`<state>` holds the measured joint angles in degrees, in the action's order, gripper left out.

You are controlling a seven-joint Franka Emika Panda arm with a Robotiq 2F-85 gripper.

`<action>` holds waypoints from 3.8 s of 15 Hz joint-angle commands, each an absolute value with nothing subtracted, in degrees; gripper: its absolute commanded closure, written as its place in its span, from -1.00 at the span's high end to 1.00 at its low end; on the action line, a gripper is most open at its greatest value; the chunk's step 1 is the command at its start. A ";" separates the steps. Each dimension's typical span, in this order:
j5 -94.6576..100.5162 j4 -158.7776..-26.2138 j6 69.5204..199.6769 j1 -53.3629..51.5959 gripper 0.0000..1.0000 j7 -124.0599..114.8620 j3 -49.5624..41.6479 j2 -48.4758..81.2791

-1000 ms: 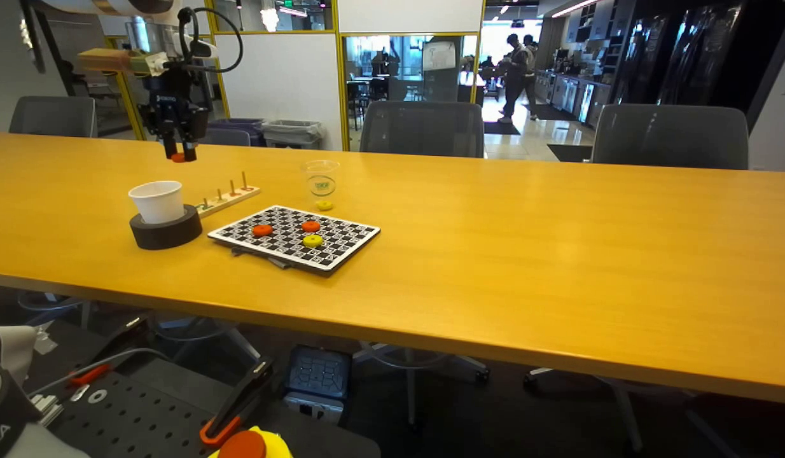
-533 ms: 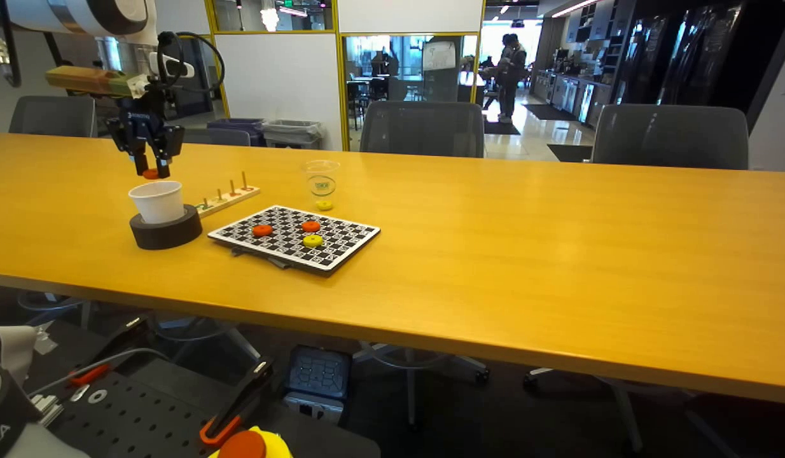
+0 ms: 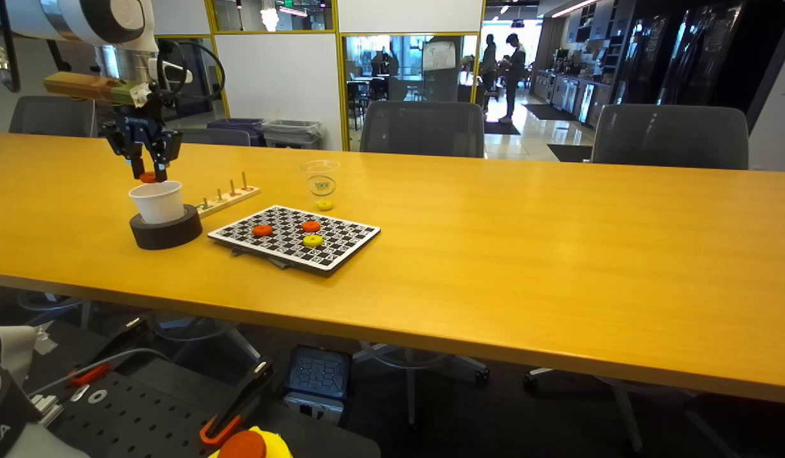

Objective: Put an orange block in the white cup then put the yellow block in the clear cup, then put two orange blocks in the white cup and lastly put the yellow block in the clear cup

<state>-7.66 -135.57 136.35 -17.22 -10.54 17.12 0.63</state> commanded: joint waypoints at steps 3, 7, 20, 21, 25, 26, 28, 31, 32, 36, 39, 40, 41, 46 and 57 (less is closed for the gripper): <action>-9.20 -136.36 138.77 -17.22 0.62 -9.54 17.16 0.10; -8.45 -137.63 139.30 -16.74 1.00 -10.84 16.63 -1.73; -4.63 -142.12 142.34 -8.65 1.00 -15.72 9.47 -2.50; -4.18 -142.04 142.94 -8.19 1.00 -16.37 9.10 -1.59; -4.66 -141.23 146.28 -7.37 1.00 -16.85 7.76 3.05; -4.97 -140.88 146.96 -7.30 1.00 -16.75 7.49 4.41; -5.19 -140.44 148.55 -7.32 1.00 -16.81 6.97 6.71; -5.54 -139.69 150.46 -7.44 1.00 -16.86 6.36 9.91; -5.50 -139.34 150.78 -7.48 1.00 -16.97 6.15 10.89; -4.82 -137.91 151.04 -7.88 1.00 -18.13 5.25 13.50; -4.38 -136.93 150.75 -8.13 1.00 -18.96 4.57 14.31; -4.21 -136.67 150.67 -8.22 1.00 -19.30 4.32 14.45; -4.04 -136.51 150.68 -8.30 1.00 -19.65 4.10 14.56; -4.29 -135.93 150.22 -8.20 1.00 -20.25 3.62 14.89; -4.55 -135.61 149.15 -8.20 0.48 -20.54 3.56 15.38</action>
